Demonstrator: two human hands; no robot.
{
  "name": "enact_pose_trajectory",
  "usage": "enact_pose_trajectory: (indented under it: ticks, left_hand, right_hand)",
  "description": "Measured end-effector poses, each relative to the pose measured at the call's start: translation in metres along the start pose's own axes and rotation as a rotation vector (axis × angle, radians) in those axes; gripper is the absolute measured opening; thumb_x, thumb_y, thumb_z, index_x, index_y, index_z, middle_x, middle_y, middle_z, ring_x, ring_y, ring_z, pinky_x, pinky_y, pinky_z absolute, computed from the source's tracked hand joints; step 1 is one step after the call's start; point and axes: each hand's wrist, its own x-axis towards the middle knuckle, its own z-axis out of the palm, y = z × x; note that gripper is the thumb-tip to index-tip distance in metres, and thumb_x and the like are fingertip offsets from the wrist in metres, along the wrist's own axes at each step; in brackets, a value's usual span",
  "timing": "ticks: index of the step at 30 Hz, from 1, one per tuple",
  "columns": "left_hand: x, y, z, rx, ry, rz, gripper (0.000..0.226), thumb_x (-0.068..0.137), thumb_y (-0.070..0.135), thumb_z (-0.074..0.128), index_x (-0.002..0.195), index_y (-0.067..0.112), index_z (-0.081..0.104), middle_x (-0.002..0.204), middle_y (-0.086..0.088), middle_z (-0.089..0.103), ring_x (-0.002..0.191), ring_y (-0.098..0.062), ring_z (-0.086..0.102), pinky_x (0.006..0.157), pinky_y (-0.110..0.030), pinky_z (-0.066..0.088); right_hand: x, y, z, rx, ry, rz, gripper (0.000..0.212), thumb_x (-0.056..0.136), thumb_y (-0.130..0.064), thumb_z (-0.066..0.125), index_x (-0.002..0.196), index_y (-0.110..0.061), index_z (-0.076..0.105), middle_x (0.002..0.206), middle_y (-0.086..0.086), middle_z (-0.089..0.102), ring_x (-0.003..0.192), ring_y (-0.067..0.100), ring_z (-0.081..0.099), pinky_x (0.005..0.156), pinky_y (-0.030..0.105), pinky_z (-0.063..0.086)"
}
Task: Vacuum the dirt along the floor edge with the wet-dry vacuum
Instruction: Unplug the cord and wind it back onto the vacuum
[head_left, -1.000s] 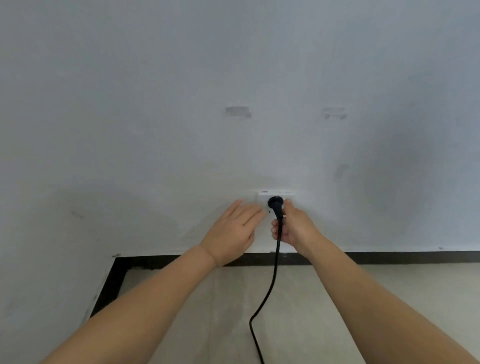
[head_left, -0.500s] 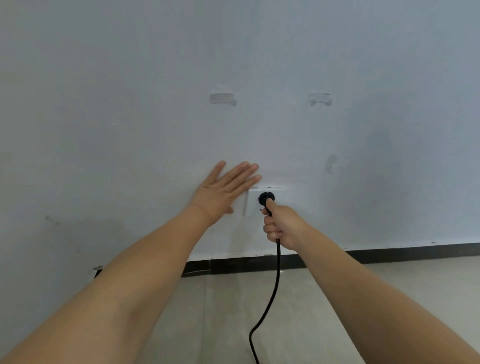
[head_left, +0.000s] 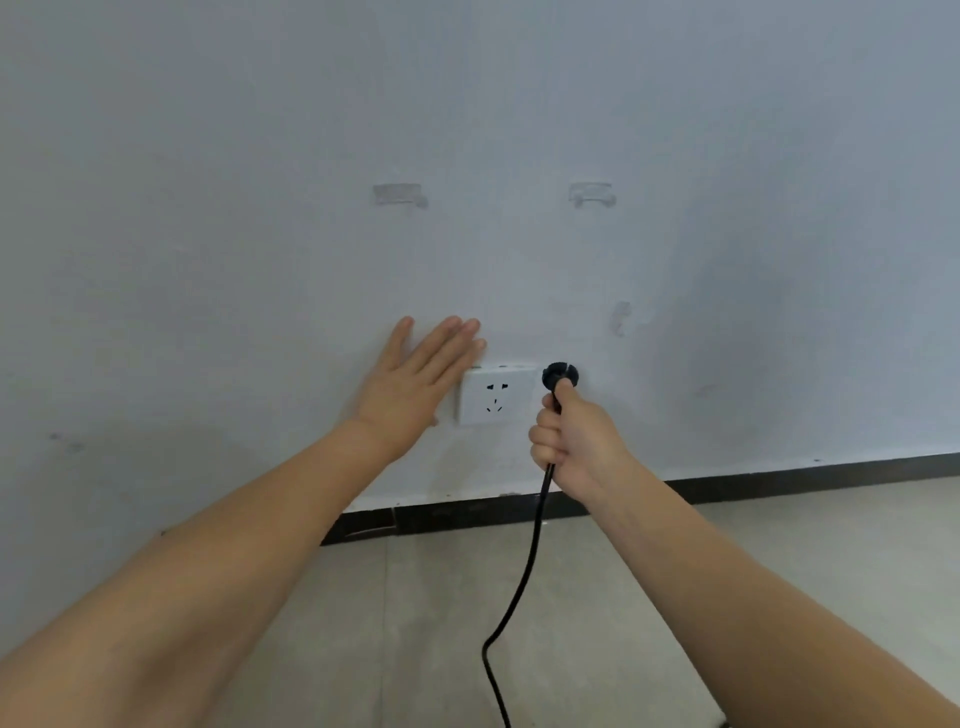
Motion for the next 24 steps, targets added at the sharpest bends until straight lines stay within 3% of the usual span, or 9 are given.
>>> enact_pose_trajectory:
  ticks: [3, 6, 7, 9, 12, 15, 19, 22, 24]
  left_hand:
    - [-0.008, 0.028, -0.052, -0.395, -0.154, 0.072, 0.098, 0.068, 0.010, 0.075, 0.151, 0.014, 0.024, 0.159, -0.012, 0.018, 0.146, -0.028, 0.018, 0.117, -0.047, 0.009]
    - [-0.006, 0.040, -0.120, -1.168, -0.876, 0.101, 0.062, 0.077, 0.015, 0.046, 0.139, 0.017, 0.046, 0.144, -0.001, 0.048, 0.133, -0.016, 0.043, 0.113, -0.027, 0.030]
    - [-0.002, 0.040, -0.141, -1.341, -0.957, 0.087, 0.052, 0.077, 0.018, 0.044, 0.128, 0.016, 0.055, 0.133, -0.001, 0.056, 0.125, -0.013, 0.051, 0.109, -0.027, 0.036]
    - [0.011, 0.036, -0.181, -1.532, -0.898, -0.072, 0.019, 0.089, 0.023, 0.047, 0.100, 0.019, 0.062, 0.108, 0.001, 0.066, 0.105, -0.008, 0.060, 0.100, -0.027, 0.044]
    - [0.039, 0.015, -0.252, -1.468, -0.694, -0.237, 0.032, 0.103, 0.026, 0.034, 0.077, 0.021, 0.052, 0.076, 0.007, 0.064, 0.068, 0.005, 0.053, 0.077, -0.025, 0.041]
    - [0.061, -0.009, -0.323, -1.423, -0.549, -0.253, 0.028, 0.104, 0.024, 0.030, 0.081, 0.015, 0.044, 0.065, 0.006, 0.049, 0.060, -0.007, 0.049, 0.060, -0.020, 0.042]
    - [0.101, -0.039, -0.408, -1.338, -0.513, -0.201, 0.024, 0.105, 0.025, 0.028, 0.091, 0.012, 0.043, 0.062, 0.007, 0.043, 0.054, -0.011, 0.045, 0.049, -0.016, 0.035]
    - [0.136, -0.057, -0.466, -1.278, -0.497, -0.067, 0.023, 0.104, 0.026, 0.027, 0.090, 0.014, 0.040, 0.061, 0.004, 0.041, 0.050, -0.011, 0.034, 0.051, -0.022, 0.027]
    - [0.162, -0.063, -0.504, -1.290, -0.490, 0.029, 0.024, 0.104, 0.027, 0.027, 0.091, 0.013, 0.042, 0.060, 0.003, 0.040, 0.051, -0.012, 0.033, 0.053, -0.025, 0.026]
  right_hand:
    - [-0.027, -0.029, 0.019, 0.184, 0.027, 0.056, 0.037, 0.104, -0.033, 0.037, 0.074, -0.013, 0.043, 0.041, -0.007, 0.025, 0.029, 0.005, 0.019, 0.029, 0.016, 0.013]
    - [-0.065, -0.079, 0.037, 0.117, 0.108, -0.003, 0.032, 0.104, -0.029, 0.036, 0.079, -0.013, 0.045, 0.052, -0.002, 0.037, 0.040, 0.009, 0.037, 0.040, 0.019, 0.029]
    - [-0.079, -0.099, 0.042, 0.064, 0.121, -0.030, 0.029, 0.104, -0.028, 0.036, 0.082, -0.013, 0.047, 0.058, 0.000, 0.043, 0.048, 0.011, 0.046, 0.046, 0.021, 0.036]
    - [-0.109, -0.140, 0.049, -0.010, 0.121, -0.074, 0.026, 0.104, -0.026, 0.037, 0.087, -0.012, 0.051, 0.068, 0.002, 0.053, 0.066, 0.014, 0.059, 0.062, 0.026, 0.046]
    - [-0.152, -0.192, 0.048, -0.161, 0.140, -0.125, 0.023, 0.104, -0.026, 0.037, 0.100, -0.012, 0.054, 0.087, 0.005, 0.060, 0.086, 0.015, 0.063, 0.081, 0.033, 0.049]
    - [-0.194, -0.235, 0.040, -0.441, 0.277, -0.097, 0.036, 0.102, -0.030, 0.036, 0.109, -0.001, 0.056, 0.102, 0.018, 0.062, 0.099, 0.028, 0.062, 0.089, 0.044, 0.051]
    - [-0.256, -0.308, 0.034, -0.809, 0.211, 0.115, 0.026, 0.098, -0.031, 0.045, 0.080, -0.013, 0.053, 0.074, 0.004, 0.056, 0.061, 0.013, 0.054, 0.052, 0.023, 0.041]
    - [-0.291, -0.362, 0.027, -1.417, 0.213, -0.232, 0.025, 0.095, -0.032, 0.053, 0.115, -0.016, 0.053, 0.116, 0.003, 0.052, 0.105, 0.020, 0.051, 0.083, 0.031, 0.043]
    - [-0.311, -0.401, 0.026, -1.483, 0.031, -0.312, 0.040, 0.096, -0.031, 0.054, 0.132, -0.016, 0.048, 0.131, 0.004, 0.047, 0.115, 0.020, 0.046, 0.092, 0.031, 0.039]
